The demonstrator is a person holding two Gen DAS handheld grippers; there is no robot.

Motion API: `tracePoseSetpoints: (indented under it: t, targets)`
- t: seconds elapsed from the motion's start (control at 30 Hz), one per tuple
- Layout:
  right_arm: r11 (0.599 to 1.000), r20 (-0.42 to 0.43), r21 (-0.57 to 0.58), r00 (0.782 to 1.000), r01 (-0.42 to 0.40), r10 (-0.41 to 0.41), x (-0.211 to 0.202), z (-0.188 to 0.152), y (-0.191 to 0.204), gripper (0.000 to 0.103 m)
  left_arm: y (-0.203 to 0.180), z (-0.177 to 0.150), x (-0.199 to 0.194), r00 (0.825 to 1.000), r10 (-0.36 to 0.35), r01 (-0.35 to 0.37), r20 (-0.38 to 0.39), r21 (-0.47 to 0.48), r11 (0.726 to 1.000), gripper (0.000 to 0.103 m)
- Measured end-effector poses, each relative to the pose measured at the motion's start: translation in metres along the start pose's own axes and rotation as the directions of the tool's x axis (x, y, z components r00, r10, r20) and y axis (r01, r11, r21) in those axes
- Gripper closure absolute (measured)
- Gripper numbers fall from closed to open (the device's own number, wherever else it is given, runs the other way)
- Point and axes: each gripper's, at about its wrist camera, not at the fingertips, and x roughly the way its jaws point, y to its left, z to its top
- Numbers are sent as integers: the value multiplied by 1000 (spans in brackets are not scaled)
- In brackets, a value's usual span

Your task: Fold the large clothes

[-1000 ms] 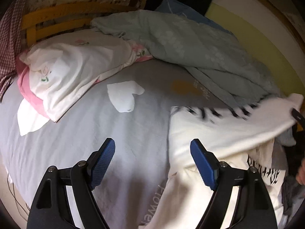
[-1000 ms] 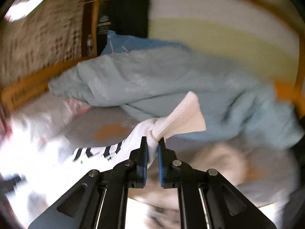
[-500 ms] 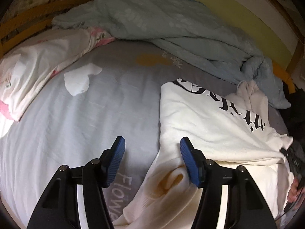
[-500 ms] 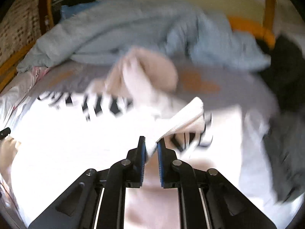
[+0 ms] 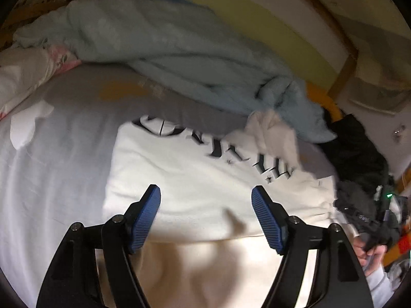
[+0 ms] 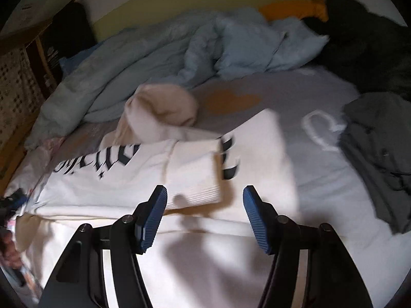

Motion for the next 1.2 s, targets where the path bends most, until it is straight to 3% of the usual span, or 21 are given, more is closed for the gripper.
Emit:
tracePoseSetpoints:
  t: [0.07,0.13,0.3,0.37,0.43,0.53,0.57,0.63,0.73,0.8,0.87,0.93,0.97,1.0,1.07,1.13,1.2]
  targets:
    - [1000,-39,-19,999,-20,19,13,-1,11,39,-6,-8,14,991,135,-133,-10,79,988,32]
    - [999,-46,-39,999,-3,1,22,0,18,39,1,-14,21,968,250,-249,6,98,964,36]
    - [995,-100,-102,995,-17,7,34,6,40,38,63,-13,26,909,416,-417,-31,-108,902,43]
    - [983,-41,-180,999,-20,12,17,3,55,38,83,-13,27,887,456,-461,-71,-175,870,47]
    - [973,75,-223,996,53,-37,-7,1,62,38,93,-16,26,884,459,-467,-91,-225,855,49]
    - [963,140,-235,985,131,-100,-18,6,56,38,88,-20,27,862,499,-506,-85,-192,841,49]
    - [958,134,-247,984,145,-114,-16,9,53,38,85,-21,27,860,504,-511,-83,-177,841,50]
    - [957,71,-242,987,159,-146,-1,15,46,38,87,-22,29,875,476,-483,-86,-181,857,52]
    - [993,-135,-119,990,26,-42,42,19,22,38,91,-19,30,892,444,-453,-90,-189,871,48]
    - [1000,-134,-15,991,-20,18,57,20,7,38,86,-20,30,887,455,-462,-83,-177,869,48]
    - [1000,-111,19,994,0,2,67,26,1,38,83,-21,30,883,463,-469,-72,-173,866,47]
    - [1000,-126,-21,992,-7,5,78,36,6,60,83,-21,28,885,461,-465,-68,-182,866,47]
    - [999,-135,-48,991,7,-14,81,39,11,95,83,-22,27,886,460,-463,-64,-188,866,47]
    - [994,-117,-95,991,47,-58,80,44,20,99,82,-22,26,885,461,-464,-60,-189,866,47]
    - [978,40,-172,993,119,-114,57,51,38,100,82,-21,27,882,468,-470,-56,-186,863,46]
    - [960,270,-230,958,162,-97,14,56,58,100,80,-22,27,875,481,-483,-56,-184,856,45]
    - [960,404,-233,913,157,-52,-16,56,67,100,78,-22,26,864,500,-501,-54,-189,845,44]
